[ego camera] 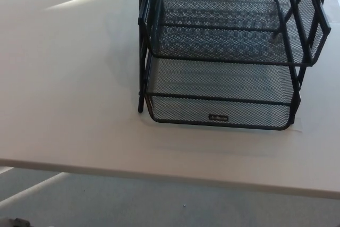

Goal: A balck drawer is kept on the middle of the table and the robot uses its right hand to push it back away from the robot

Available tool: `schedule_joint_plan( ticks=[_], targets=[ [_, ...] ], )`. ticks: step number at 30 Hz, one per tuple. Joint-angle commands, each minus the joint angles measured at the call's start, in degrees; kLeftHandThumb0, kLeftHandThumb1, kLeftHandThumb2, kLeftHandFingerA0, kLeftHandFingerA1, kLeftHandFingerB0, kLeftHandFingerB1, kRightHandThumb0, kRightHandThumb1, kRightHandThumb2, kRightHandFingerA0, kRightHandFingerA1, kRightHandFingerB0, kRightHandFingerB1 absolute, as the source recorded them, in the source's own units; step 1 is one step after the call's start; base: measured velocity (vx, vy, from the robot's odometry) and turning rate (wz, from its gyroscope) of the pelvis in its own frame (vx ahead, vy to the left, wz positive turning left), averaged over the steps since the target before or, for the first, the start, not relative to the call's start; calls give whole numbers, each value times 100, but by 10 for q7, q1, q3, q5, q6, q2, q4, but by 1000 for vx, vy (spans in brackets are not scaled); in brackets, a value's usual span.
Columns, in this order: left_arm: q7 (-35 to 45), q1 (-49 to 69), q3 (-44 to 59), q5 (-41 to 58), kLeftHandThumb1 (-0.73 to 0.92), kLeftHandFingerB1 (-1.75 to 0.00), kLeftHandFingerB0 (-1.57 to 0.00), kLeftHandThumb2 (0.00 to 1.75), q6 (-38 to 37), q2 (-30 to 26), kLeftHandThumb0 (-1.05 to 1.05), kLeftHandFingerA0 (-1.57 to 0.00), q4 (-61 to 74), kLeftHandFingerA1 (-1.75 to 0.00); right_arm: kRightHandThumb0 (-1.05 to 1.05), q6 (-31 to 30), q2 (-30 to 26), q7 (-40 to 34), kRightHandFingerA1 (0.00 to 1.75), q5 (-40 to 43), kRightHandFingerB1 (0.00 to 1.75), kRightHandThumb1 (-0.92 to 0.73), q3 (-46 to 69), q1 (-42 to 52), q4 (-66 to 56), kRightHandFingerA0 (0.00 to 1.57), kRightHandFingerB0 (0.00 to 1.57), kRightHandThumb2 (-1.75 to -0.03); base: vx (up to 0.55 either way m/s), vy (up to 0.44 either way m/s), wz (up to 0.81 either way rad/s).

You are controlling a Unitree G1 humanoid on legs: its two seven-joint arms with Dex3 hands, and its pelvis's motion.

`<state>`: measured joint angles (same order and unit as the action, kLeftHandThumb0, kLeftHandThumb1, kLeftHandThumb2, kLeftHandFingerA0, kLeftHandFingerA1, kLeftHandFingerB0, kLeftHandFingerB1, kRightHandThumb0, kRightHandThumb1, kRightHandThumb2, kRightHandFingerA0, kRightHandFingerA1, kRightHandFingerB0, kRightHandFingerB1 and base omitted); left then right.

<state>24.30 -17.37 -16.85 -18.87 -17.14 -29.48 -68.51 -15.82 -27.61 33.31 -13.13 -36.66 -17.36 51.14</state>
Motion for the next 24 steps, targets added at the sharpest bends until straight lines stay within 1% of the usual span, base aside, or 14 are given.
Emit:
schedule_joint_plan(
  ticks=[1, 9, 10, 13, 14, 15, 16, 17, 18, 19, 20, 21, 22, 24],
  targets=[
    [-4, 14, 12, 4, 72, -32, -31, 63, -12, -13, -58, -43, -7, -36, -52, 50, 23, -148, 43, -93, 37, -76, -27, -27, 112, 53, 46, -63, 0, 0, 0],
    [0, 12, 15, 4, 75, -31, -32, 62, -8, -13, -56, -44, -4, -36, -54, 73, 33, -147, 44, -95, 37, -75, -23, -36, 144, 56, 45, -63, 0, 0, 0],
    [-2, 12, 16, 3, 75, -31, -31, 62, -7, -12, -57, -42, -5, -35, -59, 76, 36, -145, 46, -91, 37, -68, -16, -37, 150, 55, 39, -66, 0, 0, 0],
    [0, 13, 19, 4, 75, -31, -31, 62, -6, -11, -56, -43, -5, -36, -56, 83, 39, -147, 43, -96, 35, -76, -11, -39, 160, 58, 42, -63, 0, 0, 0],
    [0, 13, 20, 3, 76, -32, -31, 63, -6, -11, -56, -43, -5, -36, -60, 87, 40, -146, 56, -99, 49, -63, -8, -40, 164, 50, 35, -93, 0, 0, 0],
    [-1, 13, 19, 1, 76, -32, -31, 63, -6, -11, -56, -43, -4, -36, -60, 89, 41, -145, 56, -100, 49, -63, -5, -41, 167, 50, 35, -93, 0, 0, 0],
    [-1, 14, 20, 0, 73, -32, -30, 63, -7, -11, -56, -42, -4, -36, -58, 89, 42, -143, 43, -98, 34, -76, 0, -40, 169, 58, 41, -63, 0, 0, 0],
    [-1, 14, 20, 0, 73, -32, -30, 63, -8, -11, -56, -42, -3, -36, -58, 89, 43, -142, 43, -96, 34, -76, 5, -40, 172, 58, 41, -63, 0, 0, 0],
    [3, 14, 22, 2, 76, -32, -31, 63, -11, -12, -55, -43, -4, -36, -59, 95, 43, -143, 57, -98, 49, -62, 6, -40, 173, 52, 35, -93, 0, 0, 0],
    [4, 14, 23, 2, 76, -32, -31, 63, -12, -12, -55, -43, -4, -36, -59, 98, 43, -143, 57, -100, 49, -62, 7, -40, 174, 52, 35, -93, 0, 0, 0],
    [2, 15, 22, 1, 73, -32, -30, 63, -12, -12, -56, -42, -4, -36, -56, 102, 44, -141, 43, -102, 35, -76, 10, -40, 176, 60, 42, -63, 0, 0, 0],
    [1, 15, 22, 0, 73, -32, -30, 63, -12, -12, -56, -42, -4, -36, -56, 103, 44, -140, 43, -103, 35, -76, 11, -40, 177, 60, 42, -63, 0, 0, 0],
    [2, 15, 23, 0, 72, -32, -31, 63, -12, -12, -57, -44, -4, -37, -59, 104, 45, -140, 58, -106, 49, -62, 12, -42, 178, 53, 36, -94, 0, 0, 0],
    [1, 15, 23, 0, 75, -32, -32, 62, -11, -12, -56, -43, -4, -37, -59, 110, 48, -142, 58, -113, 50, -62, 13, -43, 182, 55, 37, -94, 0, 0, 0]
  ],
)
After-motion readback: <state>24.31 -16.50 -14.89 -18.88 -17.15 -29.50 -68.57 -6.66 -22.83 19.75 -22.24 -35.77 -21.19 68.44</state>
